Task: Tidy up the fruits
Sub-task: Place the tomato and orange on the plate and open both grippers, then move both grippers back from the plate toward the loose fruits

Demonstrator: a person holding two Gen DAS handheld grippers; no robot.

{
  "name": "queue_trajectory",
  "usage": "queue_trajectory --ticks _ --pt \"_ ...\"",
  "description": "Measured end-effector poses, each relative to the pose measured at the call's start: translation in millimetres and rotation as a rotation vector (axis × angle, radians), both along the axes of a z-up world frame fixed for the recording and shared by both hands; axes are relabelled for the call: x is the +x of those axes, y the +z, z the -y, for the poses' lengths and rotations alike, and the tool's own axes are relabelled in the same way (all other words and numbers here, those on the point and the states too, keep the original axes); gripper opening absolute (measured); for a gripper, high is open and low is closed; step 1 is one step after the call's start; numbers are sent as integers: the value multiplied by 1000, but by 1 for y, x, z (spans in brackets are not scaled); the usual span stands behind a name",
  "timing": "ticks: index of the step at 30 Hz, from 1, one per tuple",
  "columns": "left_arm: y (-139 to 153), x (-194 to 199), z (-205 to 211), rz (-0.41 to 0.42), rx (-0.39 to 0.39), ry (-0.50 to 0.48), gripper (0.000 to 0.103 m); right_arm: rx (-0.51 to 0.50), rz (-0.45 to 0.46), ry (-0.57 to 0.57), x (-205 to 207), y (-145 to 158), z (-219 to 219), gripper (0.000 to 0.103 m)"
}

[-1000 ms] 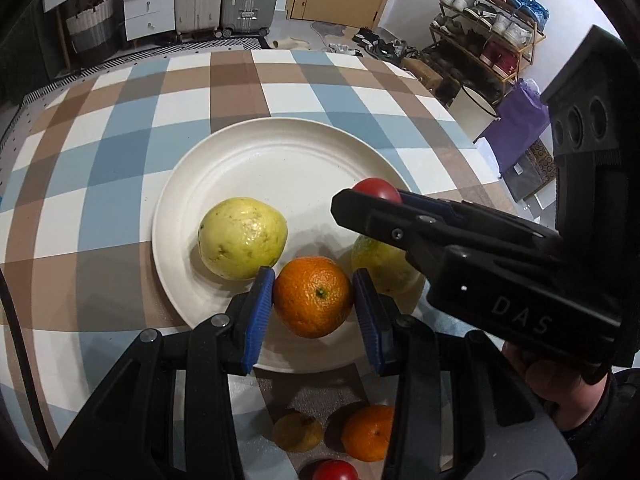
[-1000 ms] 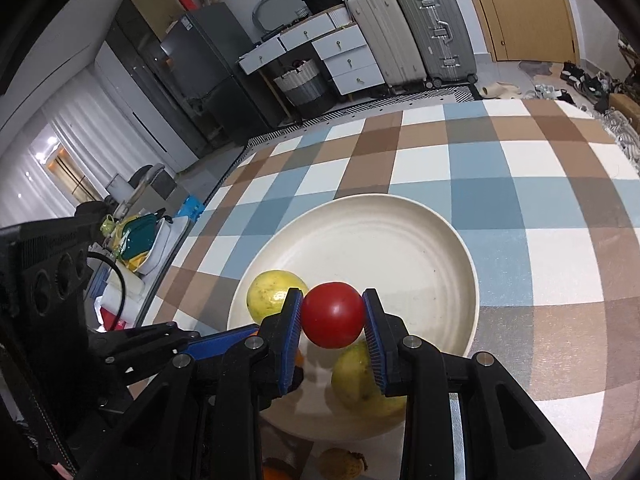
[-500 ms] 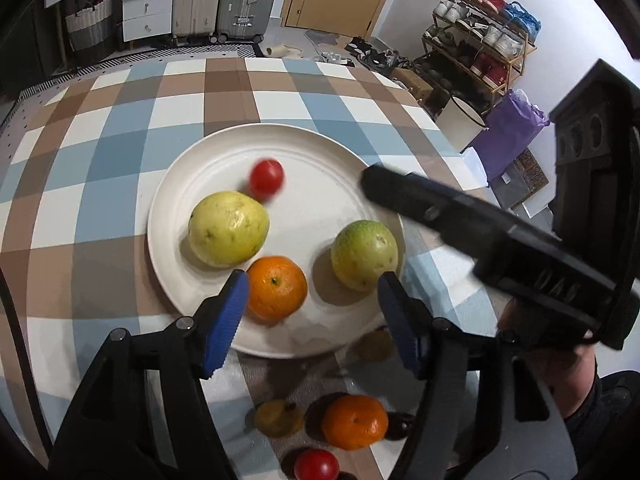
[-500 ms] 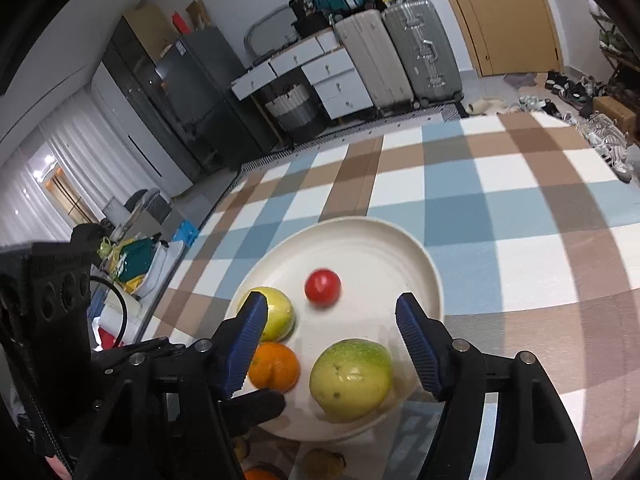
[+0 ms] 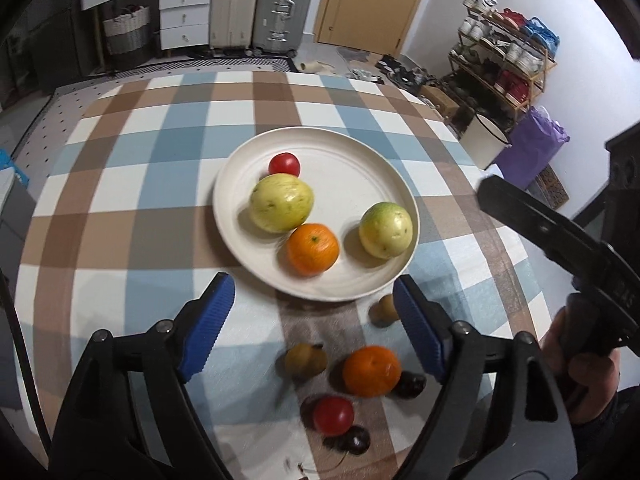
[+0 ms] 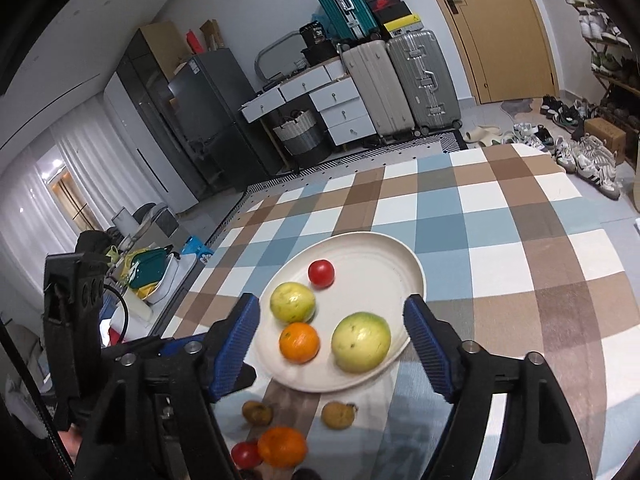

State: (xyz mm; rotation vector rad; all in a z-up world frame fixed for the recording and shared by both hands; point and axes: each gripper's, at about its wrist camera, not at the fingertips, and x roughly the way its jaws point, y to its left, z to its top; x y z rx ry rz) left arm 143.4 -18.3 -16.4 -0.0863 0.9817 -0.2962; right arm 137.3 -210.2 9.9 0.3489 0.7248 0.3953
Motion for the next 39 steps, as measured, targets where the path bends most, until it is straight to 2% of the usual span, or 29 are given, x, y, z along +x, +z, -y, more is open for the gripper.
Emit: queue_trajectory --ticks 3,7,14,19,30,35,39 --pt "2 -10 -8 14 32 50 82 -19 22 13 -15 6 -4 82" --pt "1 -23 -21 18 51 93 84 -48 48 26 -35 10 -9 91" --pt "-3 -47 -30 23 62 113 95 -73 40 34 -62 8 -13 95" --pt "-1 -66 -34 61 62 116 102 -101 47 41 -76 7 -15 98" --pt "-11 -92 -42 62 72 120 102 -181 54 91 -103 -4 -30 100" --pt "-22 -98 -46 44 71 118 102 -184 27 135 -110 -13 -38 100" --pt "-30 -100 -48 36 82 120 102 -226 22 145 -113 -19 -46 100"
